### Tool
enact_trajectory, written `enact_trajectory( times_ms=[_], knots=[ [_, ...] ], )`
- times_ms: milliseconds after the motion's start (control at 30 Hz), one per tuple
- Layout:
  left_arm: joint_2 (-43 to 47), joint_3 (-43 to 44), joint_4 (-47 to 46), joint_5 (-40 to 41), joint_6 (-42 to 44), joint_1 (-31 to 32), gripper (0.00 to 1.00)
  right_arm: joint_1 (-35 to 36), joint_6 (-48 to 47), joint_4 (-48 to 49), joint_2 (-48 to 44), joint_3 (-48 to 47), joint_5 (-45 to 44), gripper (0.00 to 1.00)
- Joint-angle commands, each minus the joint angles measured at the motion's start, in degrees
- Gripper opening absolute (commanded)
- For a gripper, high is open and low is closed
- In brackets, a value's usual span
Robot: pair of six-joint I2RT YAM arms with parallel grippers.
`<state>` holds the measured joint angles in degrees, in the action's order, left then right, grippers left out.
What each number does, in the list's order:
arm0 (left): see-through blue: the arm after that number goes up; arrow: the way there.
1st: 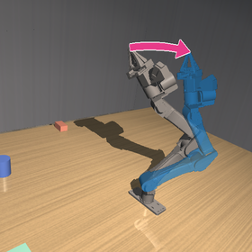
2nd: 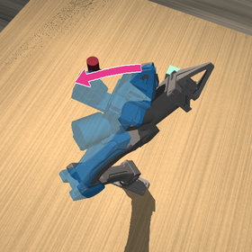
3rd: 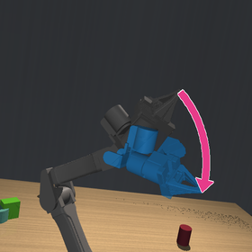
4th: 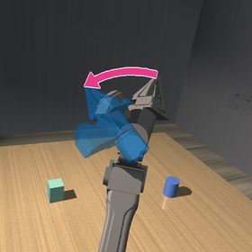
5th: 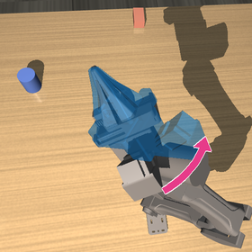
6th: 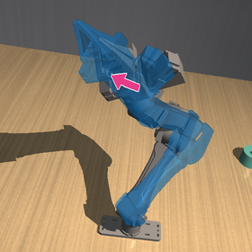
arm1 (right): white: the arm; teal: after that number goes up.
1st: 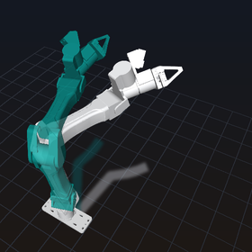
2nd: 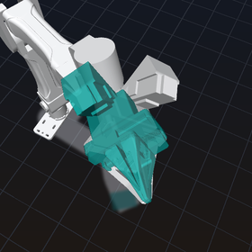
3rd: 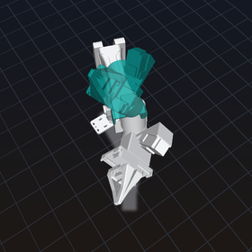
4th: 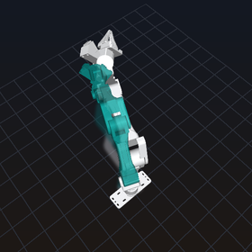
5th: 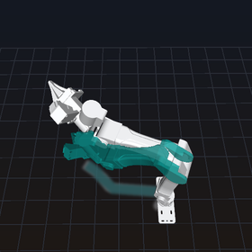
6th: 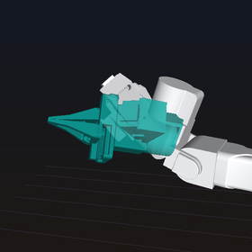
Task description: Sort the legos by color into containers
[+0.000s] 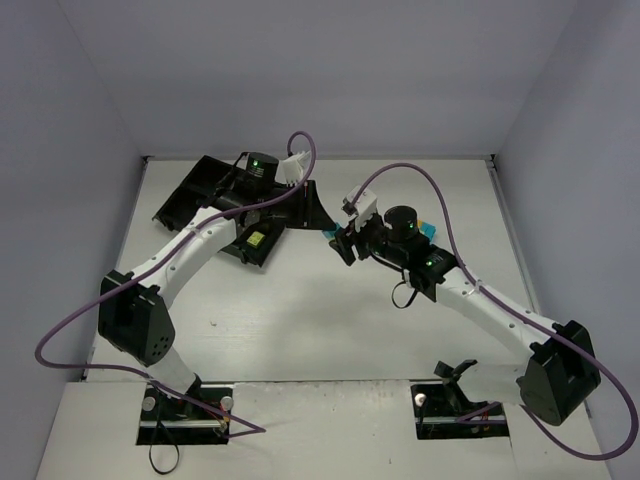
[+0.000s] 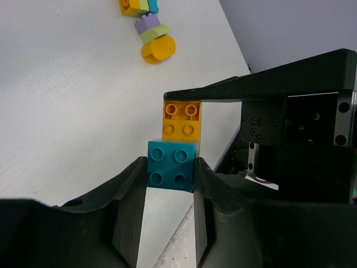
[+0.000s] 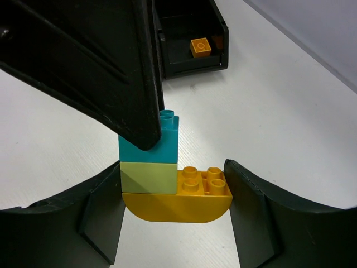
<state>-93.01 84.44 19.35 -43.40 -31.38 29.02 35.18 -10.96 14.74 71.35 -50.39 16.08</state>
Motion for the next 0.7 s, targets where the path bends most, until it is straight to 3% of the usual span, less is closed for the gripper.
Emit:
enact_trajectory(
  times_ms=[0,433,533,667],
  knots=[
    [1.43,3.09,-0.28,-3.80,2.81,-1.85,0.00,-0.46,0.15,4.42,-2.62,1.61,0.45,0.00],
    [3.27,5.03,2.44,-4.94,4.31,-8.36,0.00,-0.46,0.50,2.49,-3.24,4.60,-0.52,0.00],
    [4.50,5.03,4.98,0.84,5.27,-12.30,0.00,-0.46,0.41,2.40,-3.15,4.16,-0.52,0.00],
    [5.91,4.59,10.69,19.36,4.84,-20.82,0.00,-0.37,0.50,2.04,-2.80,3.20,0.01,0.00]
  ],
)
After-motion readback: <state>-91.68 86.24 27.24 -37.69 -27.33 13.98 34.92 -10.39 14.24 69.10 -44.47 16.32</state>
